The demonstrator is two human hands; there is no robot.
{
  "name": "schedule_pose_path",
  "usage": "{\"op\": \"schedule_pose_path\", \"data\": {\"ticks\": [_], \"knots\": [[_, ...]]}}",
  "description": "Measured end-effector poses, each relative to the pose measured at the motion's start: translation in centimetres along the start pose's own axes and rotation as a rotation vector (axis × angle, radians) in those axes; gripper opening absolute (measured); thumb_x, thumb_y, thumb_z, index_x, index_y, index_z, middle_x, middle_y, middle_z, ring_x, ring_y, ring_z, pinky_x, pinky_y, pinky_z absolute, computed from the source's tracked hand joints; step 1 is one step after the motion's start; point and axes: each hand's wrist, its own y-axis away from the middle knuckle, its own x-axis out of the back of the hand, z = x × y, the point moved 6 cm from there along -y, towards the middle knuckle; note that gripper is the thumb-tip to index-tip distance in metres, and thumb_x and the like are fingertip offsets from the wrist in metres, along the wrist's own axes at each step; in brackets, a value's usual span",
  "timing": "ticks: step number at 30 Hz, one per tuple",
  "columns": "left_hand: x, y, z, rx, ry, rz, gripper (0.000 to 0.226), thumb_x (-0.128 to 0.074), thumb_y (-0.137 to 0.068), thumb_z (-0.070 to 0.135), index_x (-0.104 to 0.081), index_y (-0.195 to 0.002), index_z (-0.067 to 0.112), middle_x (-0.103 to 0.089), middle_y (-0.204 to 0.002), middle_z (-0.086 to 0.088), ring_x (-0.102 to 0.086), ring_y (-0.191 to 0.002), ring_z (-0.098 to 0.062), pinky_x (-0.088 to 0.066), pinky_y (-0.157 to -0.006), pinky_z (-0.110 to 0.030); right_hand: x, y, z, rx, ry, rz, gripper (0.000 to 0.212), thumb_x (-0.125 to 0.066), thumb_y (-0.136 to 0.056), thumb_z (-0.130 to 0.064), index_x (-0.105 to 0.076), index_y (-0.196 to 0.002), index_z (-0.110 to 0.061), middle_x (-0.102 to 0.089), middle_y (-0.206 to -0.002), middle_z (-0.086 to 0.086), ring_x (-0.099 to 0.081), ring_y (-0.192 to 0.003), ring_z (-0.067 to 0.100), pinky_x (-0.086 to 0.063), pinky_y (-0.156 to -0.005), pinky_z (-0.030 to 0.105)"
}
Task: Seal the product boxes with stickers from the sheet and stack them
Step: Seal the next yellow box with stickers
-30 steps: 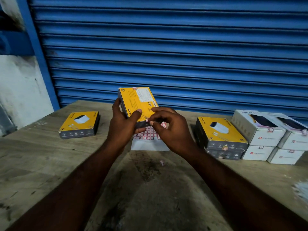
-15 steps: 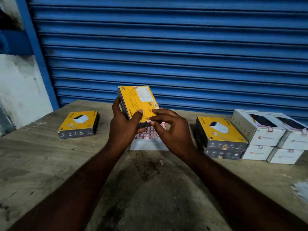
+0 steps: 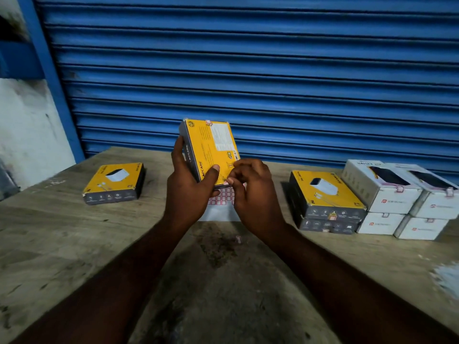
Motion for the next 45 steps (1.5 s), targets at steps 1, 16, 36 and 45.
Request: {"op": "schedule_pose_path", "data": {"ticks": [1,16,36,45], "knots": [[-0.1,0.1,-0.1,0.026,0.025,-0.006,0.088,-0.072,-0.087,0.038,-0.015,-0.154,0.039,-0.071,-0.118,-0.005,-0.073,-0.088,-0.014,-0.063,-0.076,-0.041,0.0,0.1,-0.4,0.033,0.081,0.001,0.011,-0.055,-0.089,-0.013,-0.065,-0.092,-0.01,-0.059,-0.108,0.007,-0.054,-0.103,0.024,-0.049,-0.085,0.044],[-0.7,0.2,-1.1,0.265,0.276,-0.021,0.08,-0.074,-0.086,0.032,-0.025,-0.149,0.038,-0.065,-0.129,-0.006,-0.075,-0.092,-0.024,-0.062,-0.074,-0.05,-0.2,0.0,0.3,0.005,0.06,-0.043,0.016,-0.053,-0.093,-0.026,-0.064,-0.098,-0.016,-0.06,-0.102,0.001,-0.053,-0.098,0.022,-0.044,-0.083,0.044],[-1.3,0.2,-2.1,0.455,0.45,-0.04,0.065,-0.069,-0.092,0.014,-0.034,-0.147,0.02,-0.062,-0.13,-0.011,-0.073,-0.092,-0.029,-0.06,-0.059,-0.03,0.7,0.1,-1.4,0.054,0.026,0.049,0.011,-0.045,-0.093,-0.013,-0.056,-0.091,-0.014,-0.062,-0.084,0.001,-0.058,-0.076,0.021,-0.048,-0.068,0.042],[0.0,-1.1,-1.8,0.501,0.449,-0.133,0.053,-0.068,-0.094,0.019,-0.042,-0.14,0.02,-0.066,-0.123,-0.007,-0.076,-0.082,-0.018,-0.061,-0.062,-0.032,0.6,-1.8,-1.4,0.102,-0.023,-0.21,0.003,-0.065,-0.088,-0.016,-0.064,-0.091,-0.014,-0.056,-0.086,-0.007,-0.053,-0.081,0.012,-0.044,-0.07,0.032]]}}
